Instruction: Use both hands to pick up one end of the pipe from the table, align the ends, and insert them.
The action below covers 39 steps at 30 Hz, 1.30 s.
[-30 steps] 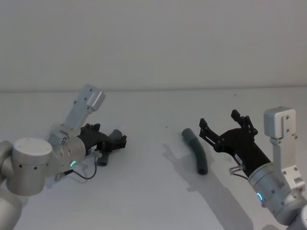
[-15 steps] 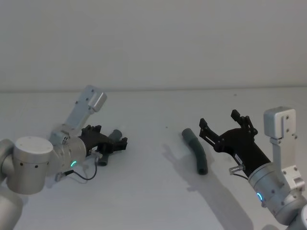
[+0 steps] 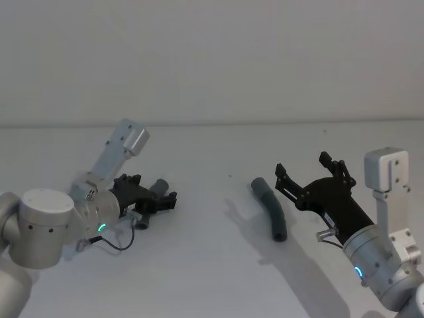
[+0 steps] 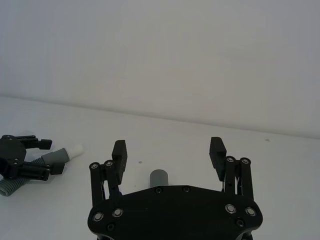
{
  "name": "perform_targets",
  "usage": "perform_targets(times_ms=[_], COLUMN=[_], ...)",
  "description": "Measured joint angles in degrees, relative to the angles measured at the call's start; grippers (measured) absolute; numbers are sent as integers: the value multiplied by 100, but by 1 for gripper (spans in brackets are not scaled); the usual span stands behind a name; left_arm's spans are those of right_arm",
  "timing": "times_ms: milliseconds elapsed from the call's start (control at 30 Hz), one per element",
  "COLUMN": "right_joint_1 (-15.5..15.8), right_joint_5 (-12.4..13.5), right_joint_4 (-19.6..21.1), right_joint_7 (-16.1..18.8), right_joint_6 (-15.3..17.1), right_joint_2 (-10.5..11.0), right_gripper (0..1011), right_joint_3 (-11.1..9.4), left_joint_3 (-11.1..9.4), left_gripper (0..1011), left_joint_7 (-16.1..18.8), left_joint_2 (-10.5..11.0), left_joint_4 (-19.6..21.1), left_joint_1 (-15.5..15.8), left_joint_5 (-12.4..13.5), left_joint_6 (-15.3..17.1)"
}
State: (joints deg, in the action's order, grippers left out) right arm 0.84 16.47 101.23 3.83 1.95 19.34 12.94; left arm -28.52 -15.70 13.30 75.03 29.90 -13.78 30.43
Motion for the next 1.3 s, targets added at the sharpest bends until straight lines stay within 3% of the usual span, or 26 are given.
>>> perform_targets(times_ms=[167, 300, 900, 1300], right_joint_1=[0, 0, 0, 0], right_joint_5=[0, 0, 0, 0], right_joint_4=[0, 0, 0, 0], right_joint_7=[0, 0, 0, 0], right_joint_6=[0, 0, 0, 0], right_joint_2=[0, 0, 0, 0], right_gripper=[1002, 1002, 1002, 1002], right_joint_3=[0, 0, 0, 0], left_joint_3=[-3, -5, -4, -4], left_gripper=[979, 881, 336, 331], left_joint_7=[-7, -14, -25, -26], left_joint_2=[1, 1, 1, 2], left_joint_4=[2, 5, 8, 7], left_joint_1=[-2, -5, -6, -6], left_joint_5=[7, 13, 23, 24], left_joint_6=[4, 7, 13, 13])
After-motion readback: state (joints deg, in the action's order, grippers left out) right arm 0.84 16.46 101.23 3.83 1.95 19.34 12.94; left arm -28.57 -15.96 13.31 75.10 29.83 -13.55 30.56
